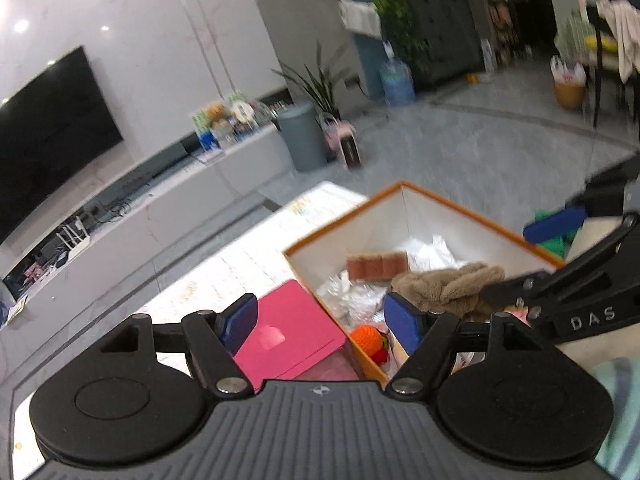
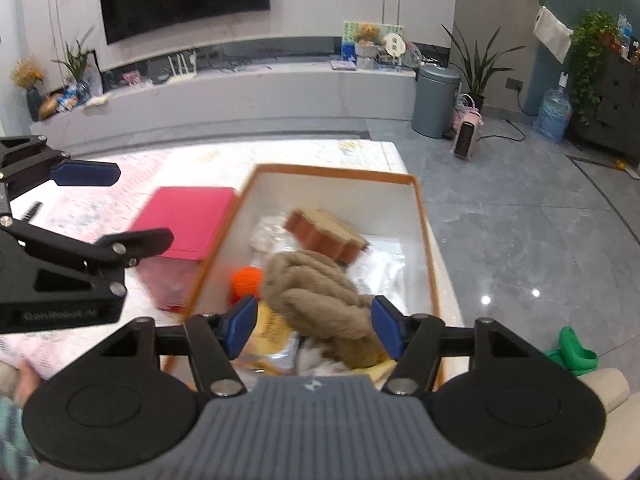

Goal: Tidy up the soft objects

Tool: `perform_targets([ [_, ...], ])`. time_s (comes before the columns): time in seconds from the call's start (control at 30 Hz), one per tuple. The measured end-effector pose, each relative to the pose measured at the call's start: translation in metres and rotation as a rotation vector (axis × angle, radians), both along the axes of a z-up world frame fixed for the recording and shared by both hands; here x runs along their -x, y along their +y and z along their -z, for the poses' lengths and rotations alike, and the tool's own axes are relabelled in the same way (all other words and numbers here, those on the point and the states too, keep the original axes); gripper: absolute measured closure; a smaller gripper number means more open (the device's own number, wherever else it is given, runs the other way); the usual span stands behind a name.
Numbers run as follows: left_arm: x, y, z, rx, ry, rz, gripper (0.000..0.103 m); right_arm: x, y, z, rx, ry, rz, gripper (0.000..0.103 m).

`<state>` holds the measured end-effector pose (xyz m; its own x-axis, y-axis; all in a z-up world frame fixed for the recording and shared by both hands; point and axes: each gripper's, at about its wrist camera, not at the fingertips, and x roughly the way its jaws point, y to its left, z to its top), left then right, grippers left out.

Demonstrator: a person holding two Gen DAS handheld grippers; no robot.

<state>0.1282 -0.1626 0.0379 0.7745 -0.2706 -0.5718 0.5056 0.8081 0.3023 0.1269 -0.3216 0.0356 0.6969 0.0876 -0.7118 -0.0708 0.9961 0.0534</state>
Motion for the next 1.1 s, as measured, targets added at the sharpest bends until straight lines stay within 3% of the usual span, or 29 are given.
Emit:
perform_targets([
  [0.2,0.038,0.035,-0.022,0.107,-0.119,-0.057,0.018,0.04,0.024,-0.026,-0.062,-0.075,-0.03,0.034],
  [0.4,0.068,0.07,-0.033,0.237,-0.219,-0.152,0.011,0.088,0.053,-0.047,-0.074,-0.23,-0.025,0.018],
  [0.53,0.079,0.087,-0.032,0.278,-0.209,-0.206,0.011,0.117,0.07,-0.051,-0.06,-0.303,0.001,0.012],
  [0.7,0.093,0.101,-0.024,0.327,-0.192,-0.298,0.011,0.135,0.082,-0.042,-0.022,-0.313,0.038,0.012],
  [0.9,0.103,0.107,-0.002,0.261,-0.227,-0.419,0.011,0.146,0.091,-0.036,0.02,-0.33,0.057,0.009],
  [1.1,0.104,0.121,0.023,0.245,-0.178,-0.502,0.011,0.151,0.106,-0.017,0.061,-0.351,0.05,0.006],
])
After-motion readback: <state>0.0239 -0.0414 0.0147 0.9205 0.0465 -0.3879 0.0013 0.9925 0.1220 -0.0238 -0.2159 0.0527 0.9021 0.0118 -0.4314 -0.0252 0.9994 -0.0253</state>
